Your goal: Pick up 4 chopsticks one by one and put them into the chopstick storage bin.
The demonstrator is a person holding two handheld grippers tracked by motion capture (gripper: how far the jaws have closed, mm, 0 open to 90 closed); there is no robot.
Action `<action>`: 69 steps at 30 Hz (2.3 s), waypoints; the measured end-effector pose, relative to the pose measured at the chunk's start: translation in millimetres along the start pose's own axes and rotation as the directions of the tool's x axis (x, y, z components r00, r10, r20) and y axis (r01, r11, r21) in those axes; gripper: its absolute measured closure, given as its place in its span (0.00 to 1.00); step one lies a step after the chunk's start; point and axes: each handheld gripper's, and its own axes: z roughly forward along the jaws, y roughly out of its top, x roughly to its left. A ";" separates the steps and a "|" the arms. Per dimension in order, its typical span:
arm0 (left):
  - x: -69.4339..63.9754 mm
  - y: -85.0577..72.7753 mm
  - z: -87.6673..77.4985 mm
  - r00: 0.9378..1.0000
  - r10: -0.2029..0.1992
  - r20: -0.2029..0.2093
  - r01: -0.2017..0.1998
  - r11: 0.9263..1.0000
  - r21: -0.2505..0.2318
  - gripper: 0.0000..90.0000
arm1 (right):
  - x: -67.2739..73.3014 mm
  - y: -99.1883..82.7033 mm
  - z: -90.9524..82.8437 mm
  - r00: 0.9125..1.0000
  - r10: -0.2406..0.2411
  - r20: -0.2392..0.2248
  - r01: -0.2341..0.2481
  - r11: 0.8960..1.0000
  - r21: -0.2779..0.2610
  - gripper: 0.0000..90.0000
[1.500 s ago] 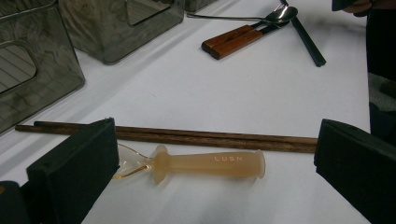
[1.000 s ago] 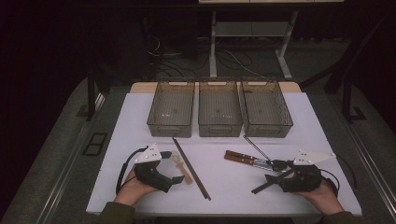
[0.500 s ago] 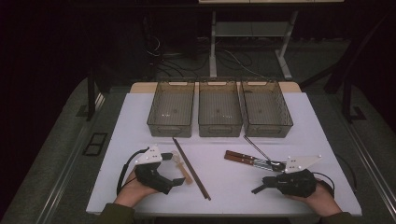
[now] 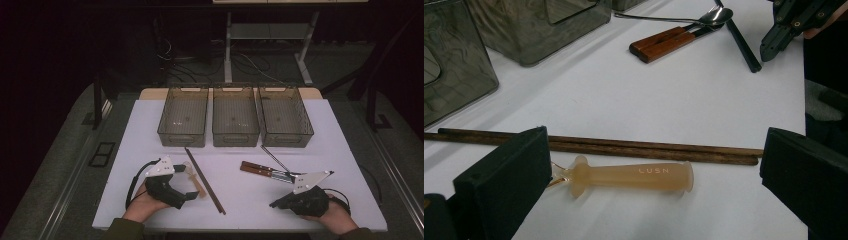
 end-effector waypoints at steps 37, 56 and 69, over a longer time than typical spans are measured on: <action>0.2 -0.3 0.1 1.000 -0.005 -0.001 0.005 1.000 -0.002 0.00 | -0.8 10.5 13.7 0.999 -0.036 0.021 0.035 0.999 0.027 1.00; 0.0 -0.2 0.4 1.000 -0.002 -0.001 0.002 1.000 0.002 0.00 | -4.7 20.5 22.2 0.997 -0.049 0.054 0.048 0.999 0.021 1.00; -0.3 0.2 0.5 1.000 -0.003 0.003 0.003 1.000 0.002 0.00 | -11.0 27.8 28.2 0.996 -0.053 0.069 0.052 0.998 0.018 1.00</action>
